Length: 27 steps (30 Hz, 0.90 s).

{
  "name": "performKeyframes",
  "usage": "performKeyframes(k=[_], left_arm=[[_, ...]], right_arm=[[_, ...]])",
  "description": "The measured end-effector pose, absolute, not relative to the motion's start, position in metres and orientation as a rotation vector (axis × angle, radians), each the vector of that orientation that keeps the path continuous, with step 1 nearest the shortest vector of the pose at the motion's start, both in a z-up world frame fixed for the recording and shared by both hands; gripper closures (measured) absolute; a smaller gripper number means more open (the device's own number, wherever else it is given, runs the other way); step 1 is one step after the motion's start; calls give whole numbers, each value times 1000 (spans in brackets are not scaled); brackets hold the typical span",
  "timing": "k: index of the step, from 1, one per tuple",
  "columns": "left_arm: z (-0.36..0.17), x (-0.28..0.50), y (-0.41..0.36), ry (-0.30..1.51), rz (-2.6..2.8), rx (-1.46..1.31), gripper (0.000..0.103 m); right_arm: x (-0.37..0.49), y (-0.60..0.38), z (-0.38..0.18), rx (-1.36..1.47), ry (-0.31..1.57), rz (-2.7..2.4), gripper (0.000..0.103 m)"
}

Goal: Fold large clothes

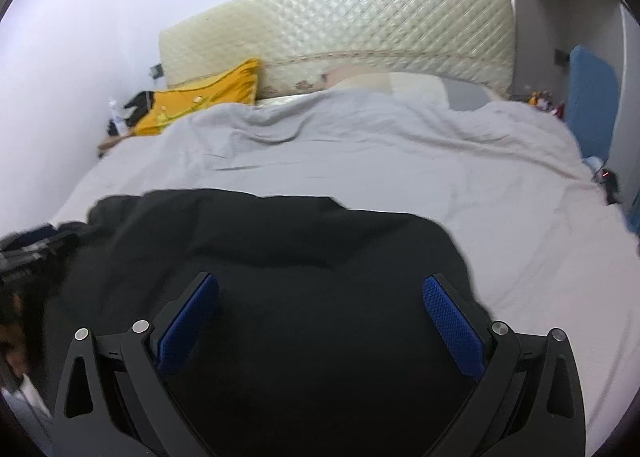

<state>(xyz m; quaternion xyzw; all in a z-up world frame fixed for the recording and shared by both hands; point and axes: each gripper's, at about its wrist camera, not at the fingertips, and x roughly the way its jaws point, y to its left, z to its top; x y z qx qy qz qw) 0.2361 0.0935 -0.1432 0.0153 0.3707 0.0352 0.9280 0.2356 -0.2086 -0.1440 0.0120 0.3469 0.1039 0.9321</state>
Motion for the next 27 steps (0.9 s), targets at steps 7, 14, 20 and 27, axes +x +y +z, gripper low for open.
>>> performKeyframes(k=[7, 14, 20, 27], left_arm=[[-177, 251, 101, 826, 126, 35, 14], [-185, 254, 99, 821, 118, 35, 11], [-177, 250, 106, 815, 105, -30, 7], [-122, 221, 100, 746, 84, -93, 0]], right_arm=[[250, -221, -176, 61, 752, 182, 0], [249, -218, -189, 58, 735, 174, 0], [250, -222, -186, 80, 769, 158, 0], [221, -230, -123, 140, 666, 180, 0]])
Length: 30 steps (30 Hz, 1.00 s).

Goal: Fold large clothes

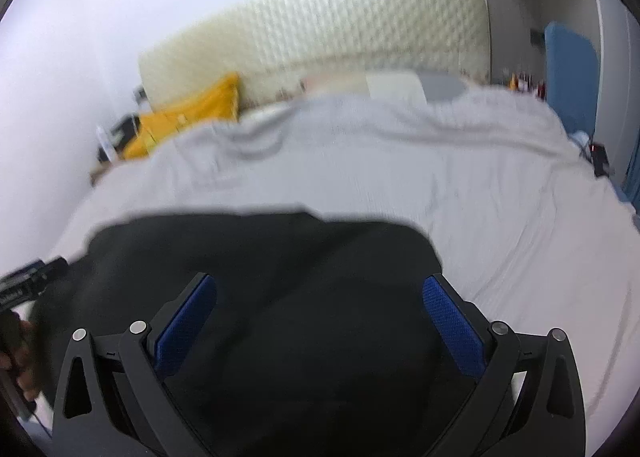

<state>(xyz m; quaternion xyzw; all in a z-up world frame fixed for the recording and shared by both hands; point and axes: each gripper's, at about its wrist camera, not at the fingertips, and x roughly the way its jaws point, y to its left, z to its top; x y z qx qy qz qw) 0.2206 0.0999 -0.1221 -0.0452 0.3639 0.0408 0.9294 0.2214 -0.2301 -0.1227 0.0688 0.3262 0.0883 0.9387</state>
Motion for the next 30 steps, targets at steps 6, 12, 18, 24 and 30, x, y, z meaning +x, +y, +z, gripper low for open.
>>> performKeyframes(k=[6, 12, 18, 24, 30], left_arm=[[-50, 174, 81, 652, 44, -70, 0], [25, 122, 67, 586, -18, -83, 0], [80, 64, 55, 498, -39, -60, 0], [105, 7, 42, 400, -139, -19, 0], [108, -29, 30, 358, -101, 26, 0]], right_arm=[[180, -228, -44, 144, 535, 222, 0], [125, -225, 33, 161, 428, 276, 0], [57, -218, 90, 135, 335, 321, 0], [-4, -211, 117, 122, 230, 358, 0], [-53, -206, 119, 133, 172, 393, 0]])
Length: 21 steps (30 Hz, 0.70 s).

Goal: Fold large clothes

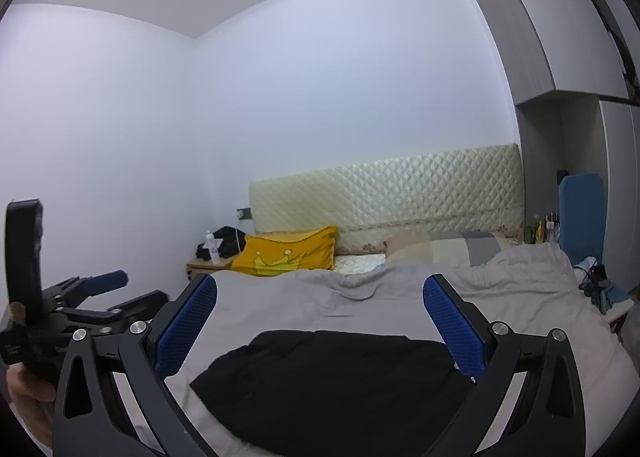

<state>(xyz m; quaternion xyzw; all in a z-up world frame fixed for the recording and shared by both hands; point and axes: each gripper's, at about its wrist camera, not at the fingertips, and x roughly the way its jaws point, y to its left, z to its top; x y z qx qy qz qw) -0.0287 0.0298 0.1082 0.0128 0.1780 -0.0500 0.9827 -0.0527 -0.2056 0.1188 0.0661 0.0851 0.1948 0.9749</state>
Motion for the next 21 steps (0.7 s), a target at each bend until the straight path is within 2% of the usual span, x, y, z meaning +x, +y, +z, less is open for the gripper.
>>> performKeyframes(k=[13, 21], left_arm=[[72, -61, 23, 461, -95, -27, 0], [42, -67, 12, 523, -76, -21, 0]], right_arm=[[-109, -206, 69, 154, 265, 382, 0], [-111, -205, 32, 150, 339, 359, 0]])
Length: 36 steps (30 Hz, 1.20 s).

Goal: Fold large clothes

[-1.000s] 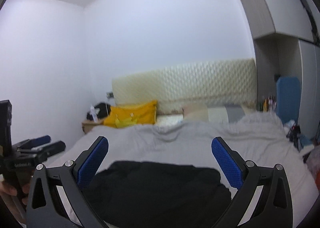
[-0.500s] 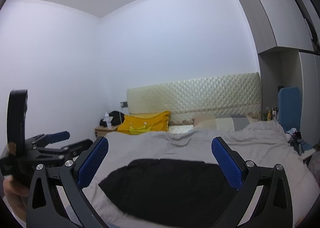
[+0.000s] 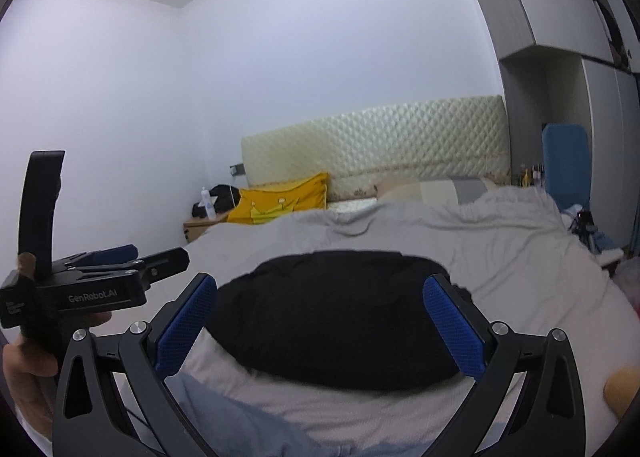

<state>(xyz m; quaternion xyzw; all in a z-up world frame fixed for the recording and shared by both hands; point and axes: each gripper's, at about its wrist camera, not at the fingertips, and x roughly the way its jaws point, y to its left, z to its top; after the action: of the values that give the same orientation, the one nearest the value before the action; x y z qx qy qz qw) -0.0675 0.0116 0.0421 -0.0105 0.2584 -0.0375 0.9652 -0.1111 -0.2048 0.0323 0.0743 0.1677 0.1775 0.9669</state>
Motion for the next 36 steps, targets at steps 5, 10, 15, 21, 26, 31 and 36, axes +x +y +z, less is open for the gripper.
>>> performKeyframes(k=[5, 10, 15, 21, 26, 31, 36], left_arm=[[26, -70, 3, 521, -32, 0, 0], [11, -67, 6, 553, -50, -29, 0], [2, -62, 12, 573, -28, -35, 0], [-8, -58, 21, 592, 8, -50, 0], [-12, -56, 26, 600, 21, -55, 0], [-18, -55, 27, 609, 31, -45, 0], [-20, -55, 28, 612, 30, -47, 0]], right_arm=[[-107, -214, 16, 165, 357, 322, 0], [-98, -215, 6, 167, 389, 317, 0], [-95, -210, -2, 150, 402, 317, 0], [-87, -206, -12, 147, 428, 318, 0], [-83, -199, -20, 126, 441, 303, 0], [-85, -192, -22, 116, 444, 302, 0], [-85, -194, -24, 117, 454, 290, 0]])
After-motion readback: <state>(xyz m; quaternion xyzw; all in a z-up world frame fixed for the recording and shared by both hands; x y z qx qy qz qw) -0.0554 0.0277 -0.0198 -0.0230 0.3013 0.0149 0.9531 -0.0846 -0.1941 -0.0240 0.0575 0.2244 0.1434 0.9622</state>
